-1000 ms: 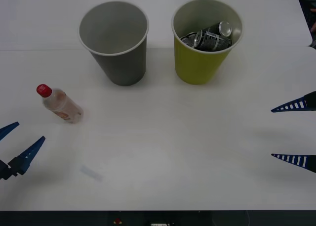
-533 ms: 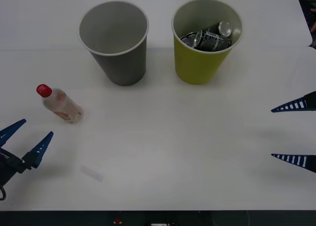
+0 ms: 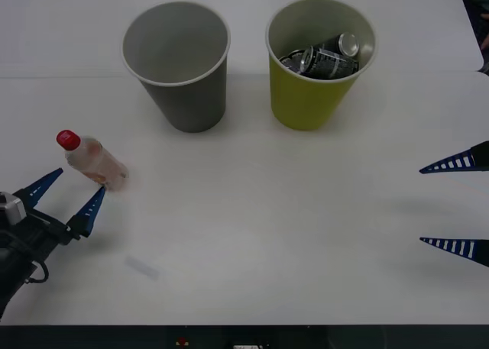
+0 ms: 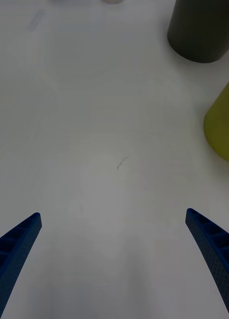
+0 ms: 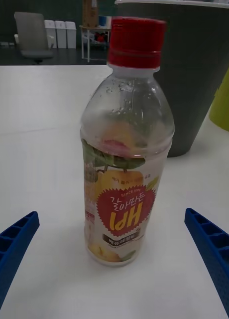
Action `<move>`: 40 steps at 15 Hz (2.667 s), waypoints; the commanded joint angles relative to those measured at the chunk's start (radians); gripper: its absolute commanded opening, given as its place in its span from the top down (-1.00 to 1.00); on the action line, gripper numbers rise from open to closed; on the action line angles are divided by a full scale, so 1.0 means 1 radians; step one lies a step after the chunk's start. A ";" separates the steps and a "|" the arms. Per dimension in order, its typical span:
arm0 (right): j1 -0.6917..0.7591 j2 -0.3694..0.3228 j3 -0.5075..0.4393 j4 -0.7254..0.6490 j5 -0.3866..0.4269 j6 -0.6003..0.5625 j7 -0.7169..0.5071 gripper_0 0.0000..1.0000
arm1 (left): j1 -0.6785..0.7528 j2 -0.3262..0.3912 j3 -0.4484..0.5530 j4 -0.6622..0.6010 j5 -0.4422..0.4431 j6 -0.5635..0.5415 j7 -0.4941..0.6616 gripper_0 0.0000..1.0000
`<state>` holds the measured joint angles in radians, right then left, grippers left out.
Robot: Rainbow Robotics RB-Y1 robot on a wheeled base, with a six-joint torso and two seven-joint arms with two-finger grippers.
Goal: Put the can into the green bin and the plastic bottle into the gray bin
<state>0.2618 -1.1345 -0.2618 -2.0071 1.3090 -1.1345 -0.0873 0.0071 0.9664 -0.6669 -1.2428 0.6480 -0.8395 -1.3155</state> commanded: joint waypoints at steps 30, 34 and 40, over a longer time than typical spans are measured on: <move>0.000 0.000 0.000 0.000 0.000 0.000 0.000 -1.00 | -0.084 -0.048 0.109 -0.124 -0.176 0.284 0.062 1.00; 0.000 0.000 0.000 0.000 0.000 0.000 0.000 -1.00 | -0.027 -0.015 0.236 -0.207 -0.487 0.321 0.389 1.00; 0.000 0.000 0.000 0.000 0.000 0.000 0.000 -1.00 | 0.039 0.011 0.421 -0.326 -0.981 0.309 0.961 1.00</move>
<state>0.2618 -1.1345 -0.2618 -2.0071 1.3090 -1.1345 -0.0873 0.0376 0.9769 -0.2715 -1.5530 -0.2666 -0.5248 -0.4349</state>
